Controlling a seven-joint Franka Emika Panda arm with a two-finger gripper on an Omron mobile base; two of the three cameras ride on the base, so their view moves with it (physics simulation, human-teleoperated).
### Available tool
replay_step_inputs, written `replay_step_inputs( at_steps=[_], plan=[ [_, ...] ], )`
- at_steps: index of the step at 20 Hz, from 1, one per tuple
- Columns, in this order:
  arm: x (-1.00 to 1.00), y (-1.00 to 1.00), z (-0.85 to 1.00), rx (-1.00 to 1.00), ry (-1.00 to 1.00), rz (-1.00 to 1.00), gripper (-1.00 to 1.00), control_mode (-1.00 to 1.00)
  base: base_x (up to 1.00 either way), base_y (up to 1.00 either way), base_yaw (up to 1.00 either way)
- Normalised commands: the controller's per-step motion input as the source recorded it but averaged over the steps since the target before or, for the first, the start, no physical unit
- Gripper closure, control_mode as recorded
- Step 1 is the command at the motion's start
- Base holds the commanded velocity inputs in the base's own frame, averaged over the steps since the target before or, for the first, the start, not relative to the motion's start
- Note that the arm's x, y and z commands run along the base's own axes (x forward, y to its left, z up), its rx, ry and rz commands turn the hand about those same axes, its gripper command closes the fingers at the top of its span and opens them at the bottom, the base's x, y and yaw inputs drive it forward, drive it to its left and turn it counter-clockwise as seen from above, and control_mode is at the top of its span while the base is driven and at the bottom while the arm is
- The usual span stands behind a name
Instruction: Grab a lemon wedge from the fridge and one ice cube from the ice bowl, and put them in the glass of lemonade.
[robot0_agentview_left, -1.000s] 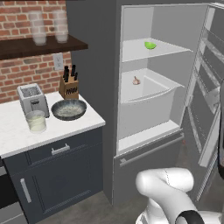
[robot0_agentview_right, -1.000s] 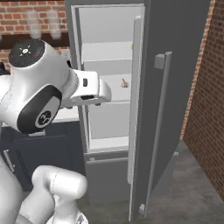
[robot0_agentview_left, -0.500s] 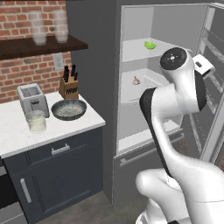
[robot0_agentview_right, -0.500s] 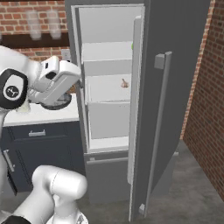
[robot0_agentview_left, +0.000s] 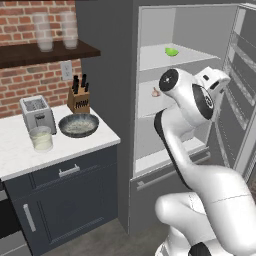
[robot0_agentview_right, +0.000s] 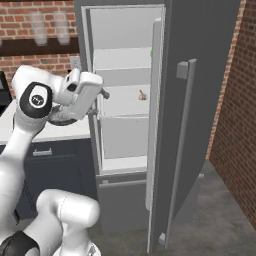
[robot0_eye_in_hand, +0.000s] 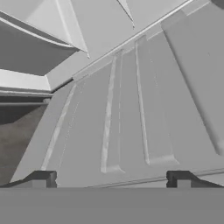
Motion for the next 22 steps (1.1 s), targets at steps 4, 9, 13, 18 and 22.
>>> replay_step_inputs(
  at_steps=[4,9,13,18,22],
  plan=[
    [0.57,-0.49,-0.36,-0.04,0.00,-0.09,-1.00,-1.00,0.00,0.00,0.00],
    [0.19,-0.87,-0.35,-0.01,0.00,-0.15,-1.00,-1.00,0.00,0.00,0.00],
    [0.00,-1.00,-0.12,0.00,0.00,-0.22,-1.00,-1.00,0.00,0.00,0.00],
    [0.00,-1.00,-0.07,0.00,0.00,-0.22,-1.00,-1.00,0.00,0.00,0.00],
    [0.00,-0.93,-0.03,0.00,0.00,-0.19,-1.00,-1.00,0.00,0.00,0.00]
  ],
)
